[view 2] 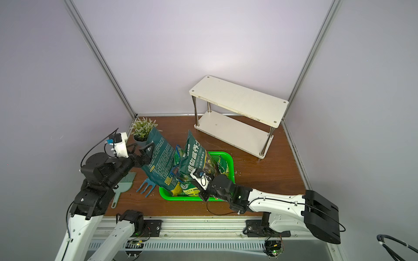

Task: Take down the fertilizer bag from the shelf
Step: Place the fertilizer bag in the storage box, then reset both arms

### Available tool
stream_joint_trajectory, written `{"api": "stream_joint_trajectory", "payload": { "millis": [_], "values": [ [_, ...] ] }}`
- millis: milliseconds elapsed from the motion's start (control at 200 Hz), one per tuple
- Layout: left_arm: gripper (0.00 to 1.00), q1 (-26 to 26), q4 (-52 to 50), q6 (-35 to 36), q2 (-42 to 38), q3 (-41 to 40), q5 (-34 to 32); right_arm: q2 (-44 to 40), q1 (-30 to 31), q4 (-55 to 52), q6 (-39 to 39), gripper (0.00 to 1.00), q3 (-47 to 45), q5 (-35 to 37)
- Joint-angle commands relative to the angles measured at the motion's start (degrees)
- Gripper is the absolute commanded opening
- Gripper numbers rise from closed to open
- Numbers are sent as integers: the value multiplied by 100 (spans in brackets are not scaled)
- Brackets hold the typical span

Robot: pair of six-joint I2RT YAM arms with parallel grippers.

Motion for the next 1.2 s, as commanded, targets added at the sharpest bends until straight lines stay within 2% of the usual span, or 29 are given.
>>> {"api": "stream_joint_trajectory", "payload": {
  "millis": [0,90,305,345,410,455,540,601,641,696,736,791,881,926,961,1031,1071,1121,1196],
  "values": [
    [100,-54,102,105,-34,-44,63,79,-48,709,264,0,-18,-32],
    [100,-54,122,135,-156,-35,-39,257,-40,688,332,0,8,-81],
    [100,-54,167,216,-641,-86,-857,643,26,711,348,0,164,-351],
    [100,-54,168,217,-668,-86,-918,615,43,684,329,15,190,-408],
    [100,-47,213,200,-695,-84,-989,450,106,620,266,52,202,-446],
    [100,-5,287,139,-744,-85,-1080,222,164,541,209,68,211,-387],
    [100,245,475,-328,-1058,-121,-1597,-482,228,443,88,84,100,-363],
    [100,378,766,-821,-1482,-286,-2247,-1238,235,458,22,90,-106,-400],
    [100,385,1076,-1096,-1872,-493,-2664,-1850,250,577,-52,99,-354,-324],
    [100,385,1561,-1304,-2478,-858,-3044,-2772,259,649,-87,99,-709,182],
    [100,385,1959,-1231,-2905,-1162,-3101,-3415,258,559,-57,99,-910,962],
    [100,385,2319,-1207,-3321,-1566,-3169,-4172,242,410,-20,100,-1130,2403],
    [100,377,2170,-1260,-3134,-1888,-3362,-5064,142,306,-244,100,-1505,4730],
    [100,377,2222,-1236,-2772,-2135,-3315,-5360,-26,447,-415,100,-1745,5437],
    [100,381,2323,-1222,-2438,-2368,-3359,-5555,-208,591,-517,100,-1947,5613],
    [100,441,2576,-1335,-1834,-2930,-3809,-5775,-719,1132,-919,100,-2402,5457],
    [100,686,2823,-1463,-1579,-3321,-3614,-5741,-1076,1452,-1126,99,-2670,5320],
    [100,1016,3593,-1253,-1324,-3869,-2929,-5501,-1558,1768,-1266,99,-2948,5010],
    [100,1053,4879,-1003,-848,-4827,-3081,-4623,-2471,1974,-1104,99,-3059,4719]
  ]
}}
